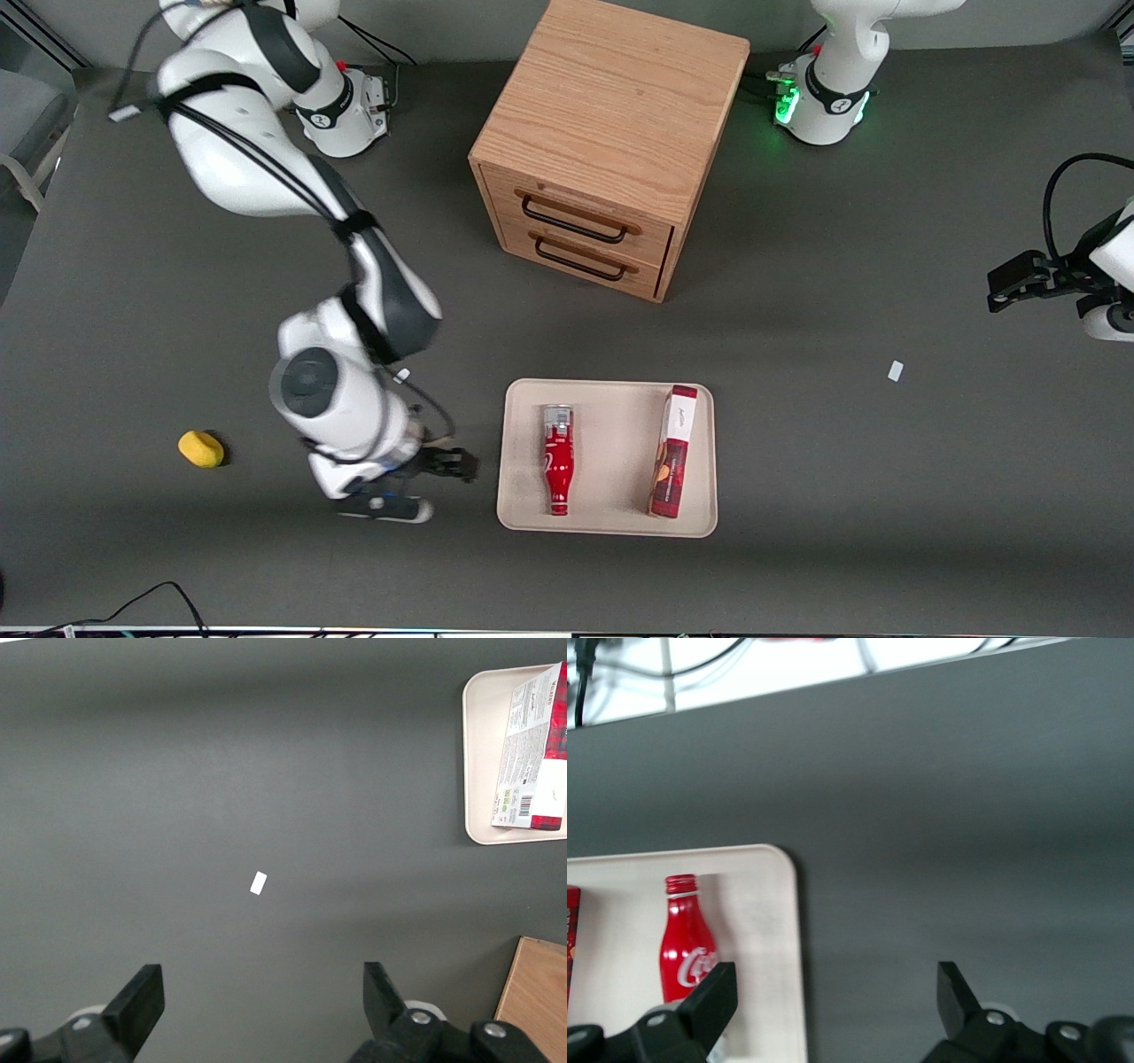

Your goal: Place coke bottle on tray

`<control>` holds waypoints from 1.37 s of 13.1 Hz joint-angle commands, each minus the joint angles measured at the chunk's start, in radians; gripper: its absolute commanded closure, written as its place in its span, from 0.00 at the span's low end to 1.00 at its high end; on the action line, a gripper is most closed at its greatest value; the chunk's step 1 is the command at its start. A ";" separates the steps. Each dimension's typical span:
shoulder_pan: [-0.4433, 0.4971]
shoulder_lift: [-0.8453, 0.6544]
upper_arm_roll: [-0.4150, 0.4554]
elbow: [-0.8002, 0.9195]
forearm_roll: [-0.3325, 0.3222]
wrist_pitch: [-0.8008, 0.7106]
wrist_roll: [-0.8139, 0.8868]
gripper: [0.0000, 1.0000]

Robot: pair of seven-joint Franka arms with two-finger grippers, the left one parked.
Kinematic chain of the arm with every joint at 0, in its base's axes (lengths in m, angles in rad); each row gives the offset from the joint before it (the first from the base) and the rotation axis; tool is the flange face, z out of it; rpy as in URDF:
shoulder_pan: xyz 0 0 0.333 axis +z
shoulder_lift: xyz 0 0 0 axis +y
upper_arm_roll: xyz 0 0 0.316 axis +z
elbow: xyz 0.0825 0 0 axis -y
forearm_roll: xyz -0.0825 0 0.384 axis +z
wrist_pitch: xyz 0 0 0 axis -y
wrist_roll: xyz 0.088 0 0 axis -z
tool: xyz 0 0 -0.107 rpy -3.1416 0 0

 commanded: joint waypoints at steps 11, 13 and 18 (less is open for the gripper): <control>-0.240 -0.858 -0.092 -0.805 0.122 -0.208 -0.365 0.00; -0.234 -0.878 -0.149 -0.798 0.160 -0.219 -0.408 0.00; -0.231 -0.874 -0.163 -0.744 0.162 -0.225 -0.395 0.00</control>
